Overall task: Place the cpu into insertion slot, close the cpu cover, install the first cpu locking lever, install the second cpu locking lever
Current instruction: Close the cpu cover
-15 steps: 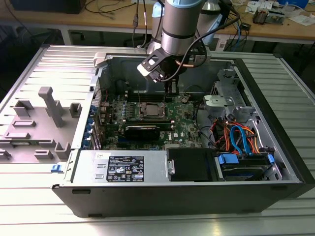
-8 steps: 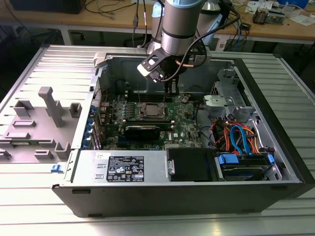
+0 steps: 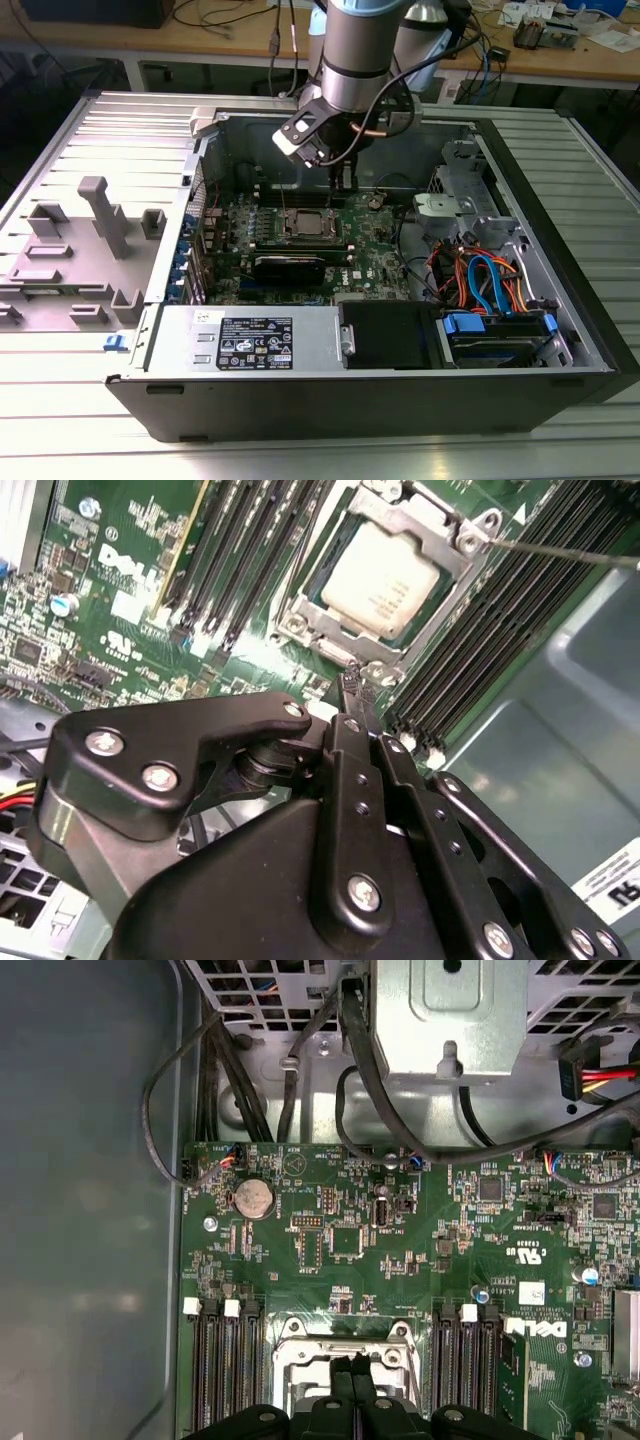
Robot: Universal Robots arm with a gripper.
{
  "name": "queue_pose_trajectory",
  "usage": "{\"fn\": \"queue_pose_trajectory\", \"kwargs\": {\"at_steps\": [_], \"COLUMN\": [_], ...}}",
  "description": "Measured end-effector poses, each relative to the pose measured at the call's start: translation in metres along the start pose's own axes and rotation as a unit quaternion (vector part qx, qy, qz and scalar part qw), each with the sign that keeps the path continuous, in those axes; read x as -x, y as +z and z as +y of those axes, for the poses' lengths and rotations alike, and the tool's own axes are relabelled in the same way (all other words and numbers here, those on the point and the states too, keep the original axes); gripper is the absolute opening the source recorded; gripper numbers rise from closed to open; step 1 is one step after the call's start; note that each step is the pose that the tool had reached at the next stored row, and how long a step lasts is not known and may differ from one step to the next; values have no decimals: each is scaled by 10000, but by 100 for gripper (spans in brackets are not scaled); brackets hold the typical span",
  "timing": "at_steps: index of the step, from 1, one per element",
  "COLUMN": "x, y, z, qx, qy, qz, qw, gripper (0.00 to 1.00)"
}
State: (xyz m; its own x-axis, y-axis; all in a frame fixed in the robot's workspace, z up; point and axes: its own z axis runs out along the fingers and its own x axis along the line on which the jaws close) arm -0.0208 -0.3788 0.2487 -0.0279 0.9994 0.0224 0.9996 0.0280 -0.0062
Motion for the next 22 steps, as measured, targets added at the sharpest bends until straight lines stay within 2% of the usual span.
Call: {"fn": "queue_pose_trajectory", "kwargs": {"at_steps": [6, 7, 8, 10, 11, 15, 17, 22], "x": [7, 42, 57, 51, 51, 47, 45, 40], "y": [3, 13, 52, 148, 162, 213, 264, 374], "z": [-55, -91, -145, -427, -464, -540, -596, -623], "qx": [0, 0, 0, -2, -3, -3, -4, -6], "qy": [-2, -4, -6, -108, -126, -163, -186, -272], "qz": [0, 0, 0, 0, -1, 0, -1, -1], "qw": [10000, 10000, 10000, 9999, 9999, 9999, 9998, 9996], "gripper": [11, 11, 11, 11, 11, 11, 11, 11]}}
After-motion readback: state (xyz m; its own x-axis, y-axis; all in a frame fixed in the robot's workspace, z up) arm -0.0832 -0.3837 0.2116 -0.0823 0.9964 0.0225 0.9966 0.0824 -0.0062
